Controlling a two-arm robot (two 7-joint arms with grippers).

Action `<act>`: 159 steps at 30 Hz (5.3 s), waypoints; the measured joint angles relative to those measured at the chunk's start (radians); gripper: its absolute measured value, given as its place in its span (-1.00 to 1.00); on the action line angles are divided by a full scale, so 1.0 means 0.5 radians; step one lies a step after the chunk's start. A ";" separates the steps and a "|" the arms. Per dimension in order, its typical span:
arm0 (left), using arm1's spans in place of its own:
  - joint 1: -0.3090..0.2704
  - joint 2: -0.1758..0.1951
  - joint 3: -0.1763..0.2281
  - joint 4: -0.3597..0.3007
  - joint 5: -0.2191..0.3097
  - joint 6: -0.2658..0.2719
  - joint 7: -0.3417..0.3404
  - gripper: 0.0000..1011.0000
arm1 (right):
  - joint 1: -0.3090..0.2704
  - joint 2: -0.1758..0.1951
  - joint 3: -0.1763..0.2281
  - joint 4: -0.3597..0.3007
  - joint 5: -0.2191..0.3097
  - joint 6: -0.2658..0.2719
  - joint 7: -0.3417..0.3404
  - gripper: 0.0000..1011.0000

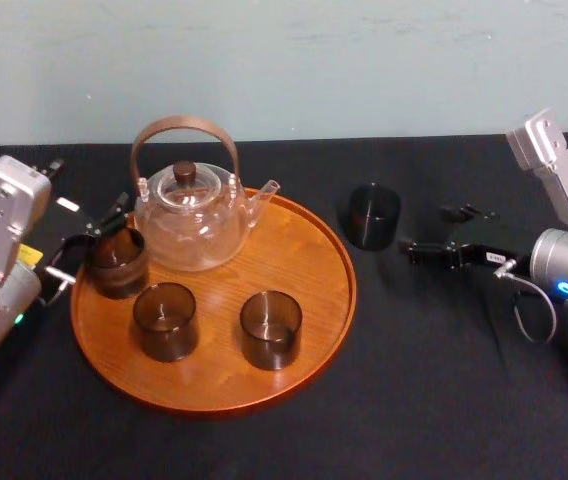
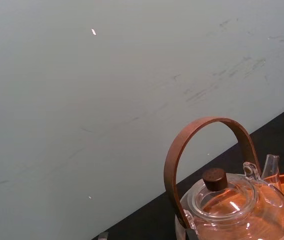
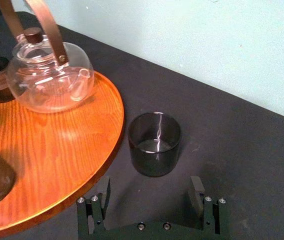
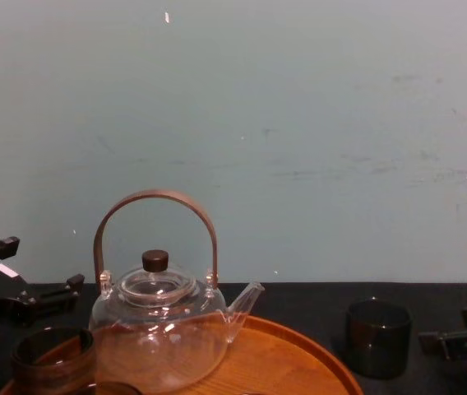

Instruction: Pick up the glass from the table and place it on the tray.

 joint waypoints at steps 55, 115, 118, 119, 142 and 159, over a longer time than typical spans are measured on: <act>0.000 0.000 0.000 0.000 0.000 0.000 0.000 0.98 | 0.382 -0.428 -0.078 0.600 -0.342 -0.091 0.004 0.98; 0.000 0.000 0.000 0.000 0.000 0.000 0.000 0.98 | 0.370 -0.447 -0.035 0.587 -0.378 -0.099 0.063 0.78; 0.000 0.000 0.000 0.000 0.000 0.000 0.000 0.98 | 0.347 -0.422 -0.020 0.536 -0.360 -0.092 0.076 0.78; 0.000 0.000 0.000 0.000 0.000 0.000 0.000 0.98 | 0.330 -0.399 -0.009 0.494 -0.347 -0.085 0.085 0.78; 0.000 0.000 0.000 0.000 0.000 0.000 0.000 0.98 | 0.319 -0.225 -0.148 0.138 -0.227 -0.174 0.376 0.78; 0.000 0.000 0.000 0.000 0.000 0.000 0.000 0.98 | 0.368 -0.269 -0.332 0.154 -0.201 -0.233 0.434 0.78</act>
